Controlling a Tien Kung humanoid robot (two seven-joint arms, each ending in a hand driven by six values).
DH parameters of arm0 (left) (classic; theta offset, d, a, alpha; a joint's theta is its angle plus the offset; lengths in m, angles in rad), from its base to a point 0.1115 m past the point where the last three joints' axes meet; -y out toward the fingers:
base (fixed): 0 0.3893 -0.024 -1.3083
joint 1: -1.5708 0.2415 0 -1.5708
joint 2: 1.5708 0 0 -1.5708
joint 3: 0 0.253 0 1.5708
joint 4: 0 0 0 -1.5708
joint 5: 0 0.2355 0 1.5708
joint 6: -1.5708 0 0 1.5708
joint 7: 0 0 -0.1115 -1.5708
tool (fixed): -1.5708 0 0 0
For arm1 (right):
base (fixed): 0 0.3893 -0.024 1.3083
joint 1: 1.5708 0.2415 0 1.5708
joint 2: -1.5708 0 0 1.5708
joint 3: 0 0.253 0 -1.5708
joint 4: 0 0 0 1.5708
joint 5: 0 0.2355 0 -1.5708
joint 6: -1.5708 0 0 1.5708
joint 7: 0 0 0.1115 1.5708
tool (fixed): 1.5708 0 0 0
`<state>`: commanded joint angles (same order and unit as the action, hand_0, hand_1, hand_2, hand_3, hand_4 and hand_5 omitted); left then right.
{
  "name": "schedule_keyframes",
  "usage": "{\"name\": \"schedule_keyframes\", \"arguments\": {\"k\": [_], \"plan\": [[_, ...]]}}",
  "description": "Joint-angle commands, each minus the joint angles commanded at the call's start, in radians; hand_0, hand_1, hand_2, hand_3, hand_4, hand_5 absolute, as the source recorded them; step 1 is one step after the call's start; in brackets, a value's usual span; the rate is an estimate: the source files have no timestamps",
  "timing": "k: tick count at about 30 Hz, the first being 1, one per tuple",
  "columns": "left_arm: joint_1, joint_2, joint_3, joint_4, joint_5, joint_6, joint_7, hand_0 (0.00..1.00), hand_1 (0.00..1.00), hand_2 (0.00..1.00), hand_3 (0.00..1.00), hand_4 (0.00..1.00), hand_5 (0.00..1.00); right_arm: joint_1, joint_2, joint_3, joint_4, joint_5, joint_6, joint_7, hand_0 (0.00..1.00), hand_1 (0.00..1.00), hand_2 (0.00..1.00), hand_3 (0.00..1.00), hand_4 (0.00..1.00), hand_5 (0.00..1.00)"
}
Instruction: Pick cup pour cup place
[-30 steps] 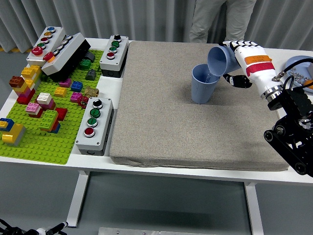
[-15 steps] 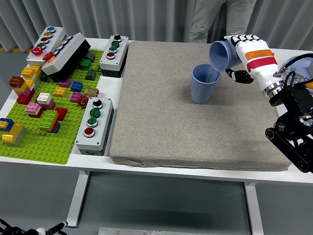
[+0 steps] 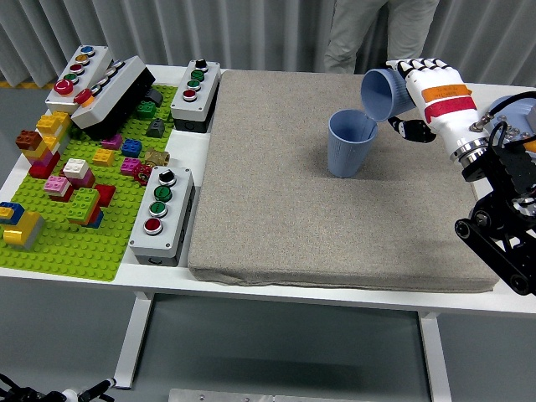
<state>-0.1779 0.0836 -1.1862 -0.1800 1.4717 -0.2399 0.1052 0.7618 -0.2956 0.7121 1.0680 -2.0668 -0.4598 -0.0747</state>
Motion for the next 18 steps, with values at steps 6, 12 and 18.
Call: {"name": "schedule_keyframes", "arguments": {"k": [6,12,18], "plan": [[-0.002,0.0,-0.002,0.0,0.003,0.0,0.0,0.842,0.845,0.876,0.779,0.593,0.998,0.004,-0.006,-0.006,0.006,-0.01,0.005,-0.009,0.787,0.66,0.533,0.572,0.688,0.087],[-0.002,0.001,-0.004,0.0,0.004,0.0,0.0,0.843,0.845,0.875,0.779,0.593,0.998,0.005,-0.006,-0.006,0.012,-0.022,0.005,-0.023,0.79,0.66,0.534,0.569,0.689,0.087],[-0.001,0.0,-0.004,0.0,0.004,0.0,0.001,0.843,0.845,0.875,0.779,0.593,0.998,0.002,-0.001,-0.002,0.011,-0.005,0.006,-0.013,0.79,0.66,0.534,0.57,0.691,0.086]]}}
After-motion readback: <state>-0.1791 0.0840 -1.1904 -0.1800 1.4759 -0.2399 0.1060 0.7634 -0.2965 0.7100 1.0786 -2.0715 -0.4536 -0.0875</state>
